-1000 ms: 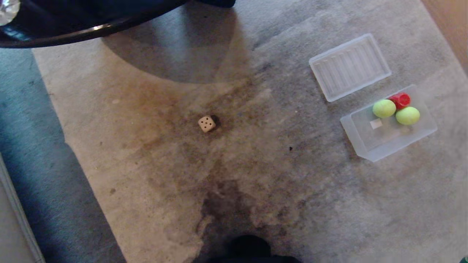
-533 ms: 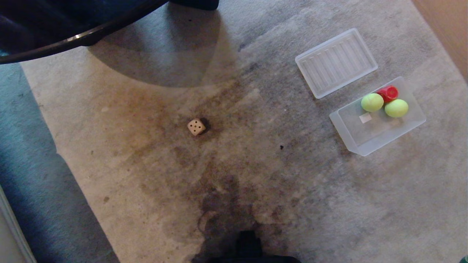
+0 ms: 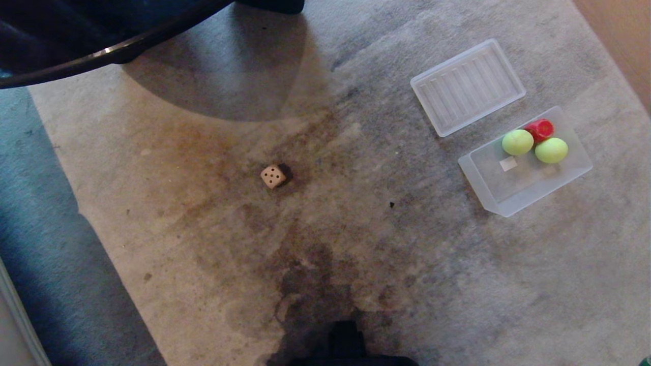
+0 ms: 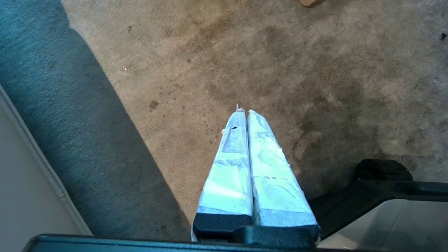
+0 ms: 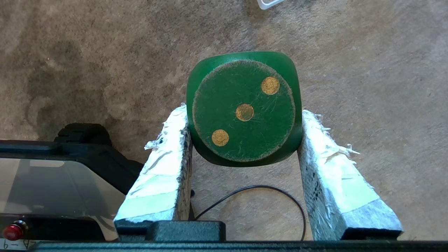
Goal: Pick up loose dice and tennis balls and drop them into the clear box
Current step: Put the toys in the box
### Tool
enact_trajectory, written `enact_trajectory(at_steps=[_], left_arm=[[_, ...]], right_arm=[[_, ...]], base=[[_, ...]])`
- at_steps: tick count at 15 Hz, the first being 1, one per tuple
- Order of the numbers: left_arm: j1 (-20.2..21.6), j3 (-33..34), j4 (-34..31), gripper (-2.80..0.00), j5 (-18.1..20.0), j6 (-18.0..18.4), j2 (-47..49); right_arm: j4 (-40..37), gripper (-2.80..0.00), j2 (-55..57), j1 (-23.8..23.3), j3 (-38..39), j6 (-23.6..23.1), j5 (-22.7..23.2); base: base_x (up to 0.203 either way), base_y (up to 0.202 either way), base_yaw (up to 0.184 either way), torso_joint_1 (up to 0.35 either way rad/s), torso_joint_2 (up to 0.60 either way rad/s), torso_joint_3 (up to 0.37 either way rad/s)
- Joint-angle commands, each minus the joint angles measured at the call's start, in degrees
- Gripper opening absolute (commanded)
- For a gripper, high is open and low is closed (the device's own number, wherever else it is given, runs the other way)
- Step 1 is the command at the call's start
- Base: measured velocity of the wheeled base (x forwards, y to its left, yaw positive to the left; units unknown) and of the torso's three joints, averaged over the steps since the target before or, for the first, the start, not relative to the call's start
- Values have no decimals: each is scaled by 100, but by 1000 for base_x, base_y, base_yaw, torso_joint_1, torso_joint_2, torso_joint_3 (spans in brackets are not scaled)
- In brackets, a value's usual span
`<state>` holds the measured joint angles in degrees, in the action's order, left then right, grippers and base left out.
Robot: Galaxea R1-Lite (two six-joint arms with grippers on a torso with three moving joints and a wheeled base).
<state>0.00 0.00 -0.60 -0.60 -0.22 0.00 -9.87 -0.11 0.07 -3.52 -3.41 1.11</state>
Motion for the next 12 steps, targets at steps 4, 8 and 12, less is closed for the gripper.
enact_trajectory(at_steps=[4, 8, 12], left_arm=[[0, 9, -1, -280, -1, -4, 0], [0, 9, -1, -280, -1, -4, 0], [0, 8, -1, -280, -1, 4, 0]], right_arm=[[-6, -280, 2, 1, 1, -11, 3], [-6, -280, 2, 1, 1, -11, 3], [-6, -280, 2, 1, 1, -11, -6]], base=[[73, 0, -1, 2, 1, 4], [186, 0, -1, 2, 1, 2], [62, 0, 1, 2, 2, 2]])
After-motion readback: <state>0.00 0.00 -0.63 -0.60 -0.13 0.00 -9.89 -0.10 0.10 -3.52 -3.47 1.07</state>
